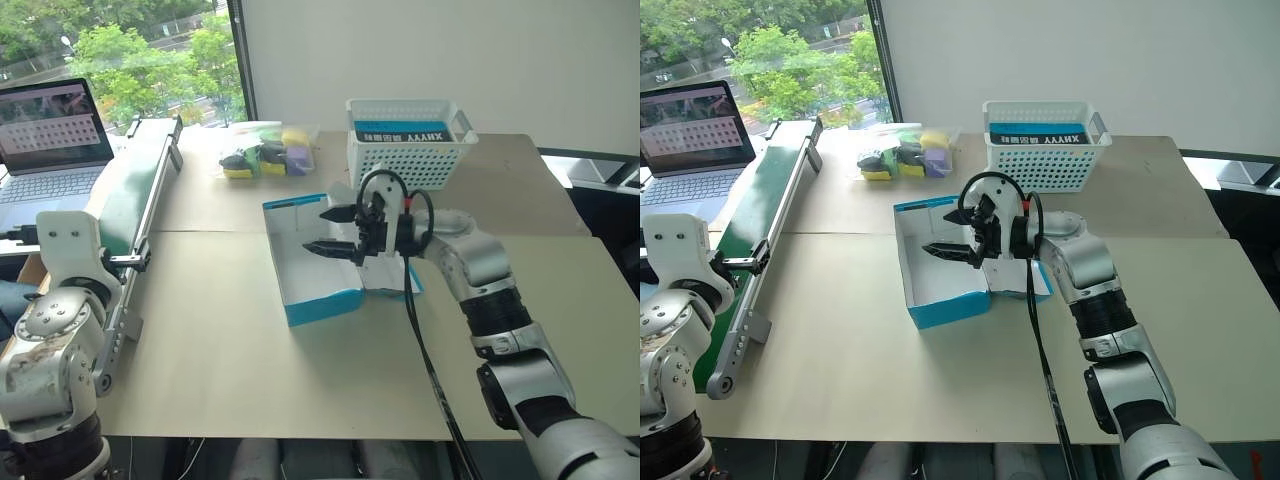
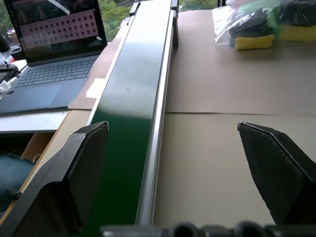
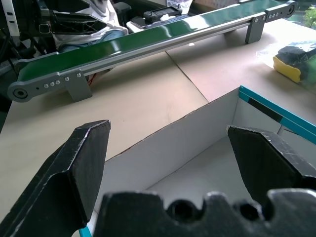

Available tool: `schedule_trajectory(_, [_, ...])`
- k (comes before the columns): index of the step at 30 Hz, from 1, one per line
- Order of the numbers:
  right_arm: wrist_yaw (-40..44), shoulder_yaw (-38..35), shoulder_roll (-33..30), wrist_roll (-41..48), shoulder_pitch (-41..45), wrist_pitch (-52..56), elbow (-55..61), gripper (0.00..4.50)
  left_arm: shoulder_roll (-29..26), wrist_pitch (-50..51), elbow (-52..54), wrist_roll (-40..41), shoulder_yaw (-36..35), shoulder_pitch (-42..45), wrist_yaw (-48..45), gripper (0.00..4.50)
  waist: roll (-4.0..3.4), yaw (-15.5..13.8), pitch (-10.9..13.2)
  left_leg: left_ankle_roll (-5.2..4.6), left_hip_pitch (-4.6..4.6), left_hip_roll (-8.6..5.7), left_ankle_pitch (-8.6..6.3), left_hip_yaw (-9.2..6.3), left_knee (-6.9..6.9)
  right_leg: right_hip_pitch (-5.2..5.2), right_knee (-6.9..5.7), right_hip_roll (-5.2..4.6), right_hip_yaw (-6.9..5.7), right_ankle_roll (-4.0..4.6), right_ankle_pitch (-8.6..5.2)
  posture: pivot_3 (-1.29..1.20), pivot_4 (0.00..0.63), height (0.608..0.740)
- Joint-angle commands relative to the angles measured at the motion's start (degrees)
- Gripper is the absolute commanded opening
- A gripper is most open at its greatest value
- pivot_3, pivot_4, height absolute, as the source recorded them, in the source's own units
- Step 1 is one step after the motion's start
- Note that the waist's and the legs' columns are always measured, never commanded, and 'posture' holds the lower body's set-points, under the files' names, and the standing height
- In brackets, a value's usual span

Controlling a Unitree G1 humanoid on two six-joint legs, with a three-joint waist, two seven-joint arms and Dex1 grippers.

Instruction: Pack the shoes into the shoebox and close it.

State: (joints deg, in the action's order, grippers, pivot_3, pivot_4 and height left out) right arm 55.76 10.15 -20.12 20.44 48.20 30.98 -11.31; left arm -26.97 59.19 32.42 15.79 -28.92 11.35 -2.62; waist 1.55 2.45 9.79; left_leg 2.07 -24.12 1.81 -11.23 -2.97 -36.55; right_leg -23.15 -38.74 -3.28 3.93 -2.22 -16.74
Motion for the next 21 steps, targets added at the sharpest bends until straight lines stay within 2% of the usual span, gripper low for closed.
schedule_trajectory(1, [-2.82, -2.49, 0.96, 0.77, 1.14, 0.69, 3.21, 4.46, 0.61, -0.68, 0.18, -1.54, 0.84, 0.44, 1.38, 4.50, 0.00, 0.00, 0.00, 0.00, 0.00, 0.00, 0.00, 0.00, 0.00, 0.00, -0.01, 0.00, 0.00, 0.00, 0.00, 0.00, 0.150, 0.740])
schedule_trajectory(5, [-5.34, -3.98, 1.55, 1.51, 1.33, 1.74, 4.40, 4.46, 0.57, -2.17, -1.61, -2.67, 2.87, 2.50, 2.14, 4.50, 0.01, -0.05, -0.01, 0.00, 0.00, 0.00, 0.00, -0.01, -0.01, -0.01, -0.05, 0.00, 0.00, 0.00, 0.00, 0.00, 0.150, 0.740])
schedule_trajectory(10, [-10.71, -4.00, 2.54, -1.57, 1.06, -1.68, 4.80, 4.46, -0.48, -3.95, -4.93, -5.40, 6.26, 5.28, 2.79, 4.50, 0.02, -0.03, -0.01, 0.00, 0.00, -0.01, 0.00, 0.00, -0.02, -0.02, -0.05, 0.00, -0.01, 0.00, 0.00, 0.00, 0.150, 0.740])
schedule_trajectory(12, [-12.32, -4.65, 3.50, -1.14, 0.63, -1.28, 4.88, 4.46, 1.16, -2.25, -5.55, -1.44, 3.89, 6.81, 0.42, 4.50, 0.02, 0.13, -0.01, 0.00, 0.00, 0.00, 0.00, -0.01, -0.02, -0.03, -0.08, 0.01, 0.00, 0.00, 0.00, 0.00, 0.150, 0.740])
schedule_trajectory(14, [-12.49, -4.91, 3.80, -0.39, 0.31, -0.50, 5.24, 4.46, 1.78, -1.50, -5.41, 0.38, 2.15, 7.75, -0.80, 4.50, 0.02, 0.16, -0.01, 0.00, -0.02, 0.00, 0.00, 0.01, -0.02, -0.05, -0.13, 0.01, 0.01, 0.00, 0.00, 0.00, 0.150, 0.740])
schedule_trajectory(16, [-11.30, -4.32, 3.28, -0.39, 0.20, -0.95, 5.63, 4.46, -0.19, -4.47, -5.23, -1.60, 3.74, 6.97, -1.34, 4.50, 0.02, 0.17, -0.01, 0.00, -0.05, 0.01, 0.00, 0.00, -0.02, -0.06, -0.15, 0.01, 0.00, 0.00, 0.00, 0.00, 0.150, 0.740])
schedule_trajectory(21, [-9.19, -5.41, 3.08, 1.77, -0.05, -0.28, 6.53, 4.46, -0.75, -6.66, -6.36, -1.96, 4.53, 7.55, -1.48, 4.50, 0.02, 0.07, -0.01, 0.01, -0.03, -0.01, 0.00, 0.01, -0.02, -0.07, -0.13, 0.00, 0.00, 0.00, 0.00, 0.00, 0.150, 0.740])
